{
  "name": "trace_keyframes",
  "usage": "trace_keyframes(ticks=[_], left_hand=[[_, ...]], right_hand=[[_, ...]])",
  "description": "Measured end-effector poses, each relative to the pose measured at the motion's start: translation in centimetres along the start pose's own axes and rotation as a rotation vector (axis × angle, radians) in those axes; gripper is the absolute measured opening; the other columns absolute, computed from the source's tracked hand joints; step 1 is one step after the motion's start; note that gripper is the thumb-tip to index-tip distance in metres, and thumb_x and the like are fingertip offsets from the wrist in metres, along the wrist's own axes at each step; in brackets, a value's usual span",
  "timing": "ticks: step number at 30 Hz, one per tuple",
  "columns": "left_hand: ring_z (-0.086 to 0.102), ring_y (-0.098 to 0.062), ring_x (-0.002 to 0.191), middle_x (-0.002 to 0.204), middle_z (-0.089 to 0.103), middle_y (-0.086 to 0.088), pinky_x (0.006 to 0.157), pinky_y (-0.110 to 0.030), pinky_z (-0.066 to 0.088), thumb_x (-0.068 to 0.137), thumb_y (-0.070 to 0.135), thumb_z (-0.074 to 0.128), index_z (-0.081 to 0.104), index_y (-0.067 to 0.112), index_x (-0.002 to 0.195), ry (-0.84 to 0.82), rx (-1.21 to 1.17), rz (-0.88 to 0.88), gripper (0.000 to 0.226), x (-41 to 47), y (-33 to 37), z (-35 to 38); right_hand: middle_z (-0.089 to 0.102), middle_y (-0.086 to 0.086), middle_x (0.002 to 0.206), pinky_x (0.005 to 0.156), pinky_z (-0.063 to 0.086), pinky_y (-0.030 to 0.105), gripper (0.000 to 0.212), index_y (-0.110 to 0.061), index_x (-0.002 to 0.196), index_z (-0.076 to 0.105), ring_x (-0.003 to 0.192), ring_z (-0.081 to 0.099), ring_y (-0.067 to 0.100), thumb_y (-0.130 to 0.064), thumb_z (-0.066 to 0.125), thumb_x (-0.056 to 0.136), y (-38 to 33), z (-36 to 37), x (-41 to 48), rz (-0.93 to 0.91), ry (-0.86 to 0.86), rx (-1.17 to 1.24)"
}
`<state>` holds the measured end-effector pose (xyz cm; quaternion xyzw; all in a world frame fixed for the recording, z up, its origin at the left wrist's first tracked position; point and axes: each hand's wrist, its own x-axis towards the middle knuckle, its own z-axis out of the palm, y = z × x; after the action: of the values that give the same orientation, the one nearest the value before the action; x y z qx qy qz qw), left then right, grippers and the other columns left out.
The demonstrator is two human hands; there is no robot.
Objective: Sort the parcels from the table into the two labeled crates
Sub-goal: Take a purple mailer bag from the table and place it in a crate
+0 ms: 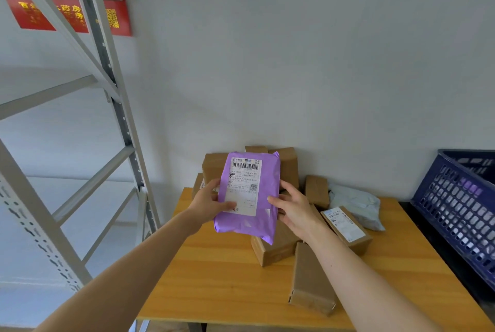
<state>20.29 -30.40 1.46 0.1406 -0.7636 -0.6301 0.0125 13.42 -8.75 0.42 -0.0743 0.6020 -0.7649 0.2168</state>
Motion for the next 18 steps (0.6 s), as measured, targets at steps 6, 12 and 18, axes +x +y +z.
trace_keyframes(ticks=[6,12,18], left_hand=[[0.069,-0.019,0.094,0.102,0.071,-0.001,0.073,-0.037,0.06,0.076,0.003,0.079,0.047,0.033,0.125,-0.062,-0.013,0.062,0.066,-0.3,-0.1,0.9],[0.068,-0.019,0.096,0.106,0.07,-0.001,0.077,-0.038,0.06,0.077,0.002,0.078,0.048,0.032,0.121,-0.147,0.024,0.124,0.061,-0.3,0.5,3.4],[0.066,-0.021,0.101,0.109,0.068,-0.002,0.085,-0.039,0.056,0.076,-0.001,0.077,0.052,0.025,0.117,-0.262,0.079,0.143,0.055,-1.0,0.9,8.8]], right_hand=[[0.068,0.013,0.112,0.074,0.059,0.039,0.057,-0.022,0.127,0.054,0.097,0.07,0.023,0.01,0.067,0.082,-0.2,-0.6,-1.9,-0.049,0.079,-0.1],[0.073,0.003,0.103,0.071,0.059,0.035,0.058,-0.023,0.125,0.056,0.094,0.071,0.019,0.011,0.068,0.08,0.0,-2.3,-4.9,-0.082,0.2,-0.101],[0.072,0.006,0.107,0.077,0.06,0.041,0.054,-0.03,0.116,0.056,0.096,0.071,0.021,0.01,0.067,0.081,0.5,-6.0,-9.5,-0.089,0.36,-0.085]])
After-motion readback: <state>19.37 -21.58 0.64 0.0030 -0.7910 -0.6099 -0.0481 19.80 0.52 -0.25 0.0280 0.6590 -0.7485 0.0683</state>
